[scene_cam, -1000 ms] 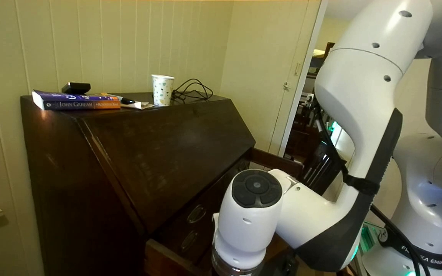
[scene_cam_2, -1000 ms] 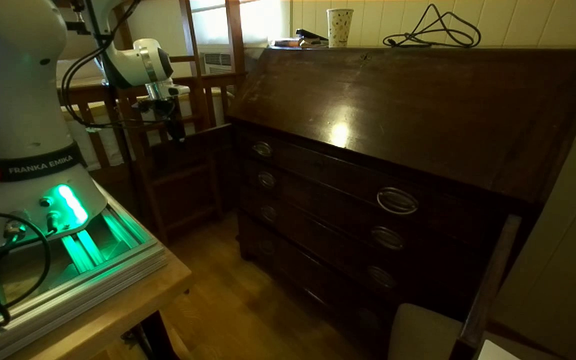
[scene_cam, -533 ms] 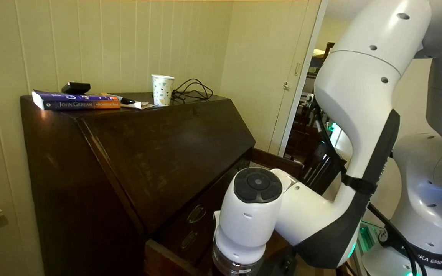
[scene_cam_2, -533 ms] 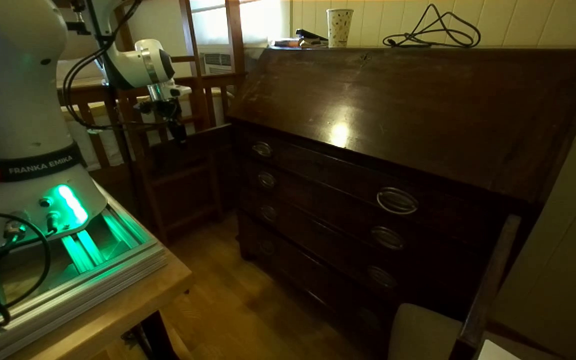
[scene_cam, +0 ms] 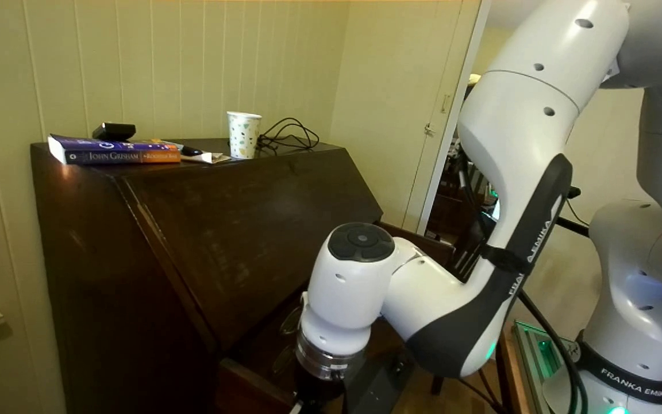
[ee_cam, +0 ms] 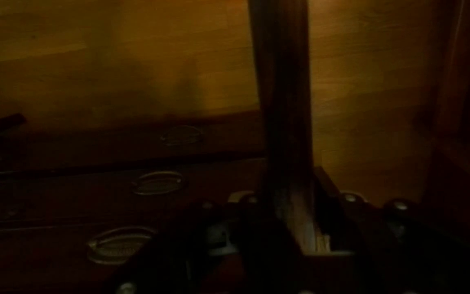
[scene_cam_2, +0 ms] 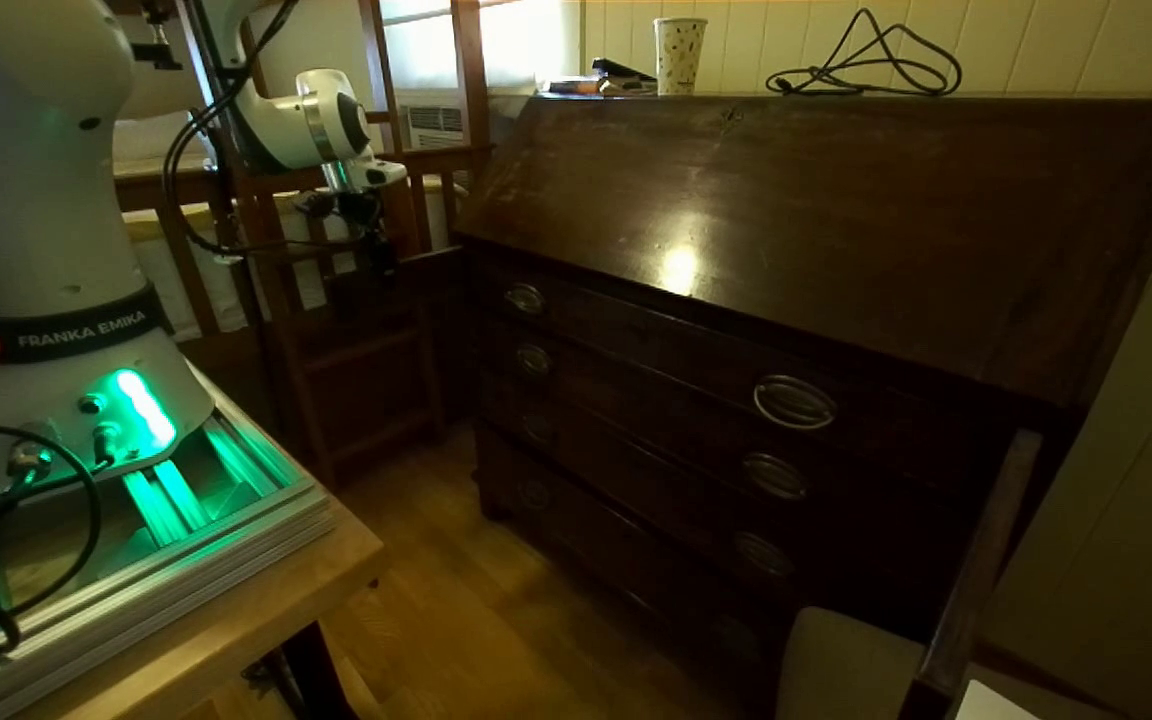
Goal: Push the wooden rail on the left backwards.
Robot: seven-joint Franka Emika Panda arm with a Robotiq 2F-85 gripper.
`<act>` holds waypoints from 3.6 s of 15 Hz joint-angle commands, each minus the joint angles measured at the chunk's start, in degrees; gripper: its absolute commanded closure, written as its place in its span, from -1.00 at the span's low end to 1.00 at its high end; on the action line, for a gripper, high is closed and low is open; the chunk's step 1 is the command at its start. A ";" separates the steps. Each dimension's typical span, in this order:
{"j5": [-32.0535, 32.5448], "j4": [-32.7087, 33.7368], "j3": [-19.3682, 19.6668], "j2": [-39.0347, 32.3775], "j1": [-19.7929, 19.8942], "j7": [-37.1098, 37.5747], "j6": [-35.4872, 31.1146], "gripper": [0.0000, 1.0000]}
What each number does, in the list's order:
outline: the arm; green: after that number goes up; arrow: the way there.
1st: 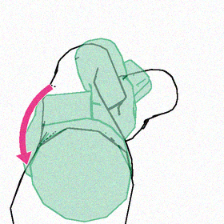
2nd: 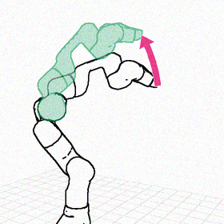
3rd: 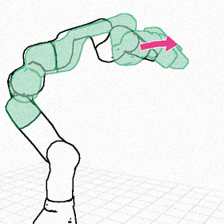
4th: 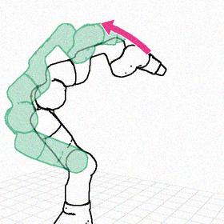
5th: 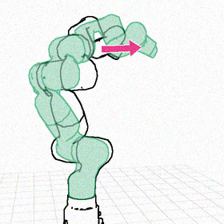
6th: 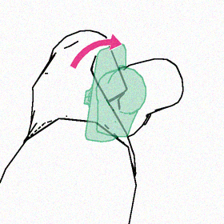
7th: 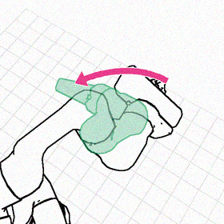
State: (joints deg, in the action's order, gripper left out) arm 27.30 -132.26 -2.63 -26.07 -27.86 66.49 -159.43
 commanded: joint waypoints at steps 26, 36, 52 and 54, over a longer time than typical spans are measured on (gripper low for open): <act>-13.81 -6.62 -3.09 5.23 -1.94 -9.09 0.43 -1.00; -13.00 -4.74 -0.42 2.60 -4.16 -8.92 -0.75 -0.03; -9.00 4.02 5.70 -1.51 -6.18 -10.29 -0.89 0.87; -8.82 7.57 7.10 -3.66 -6.33 -10.63 -1.03 0.87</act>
State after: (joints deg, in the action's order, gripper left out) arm 17.21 -131.47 2.47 -25.98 -33.39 54.93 -159.49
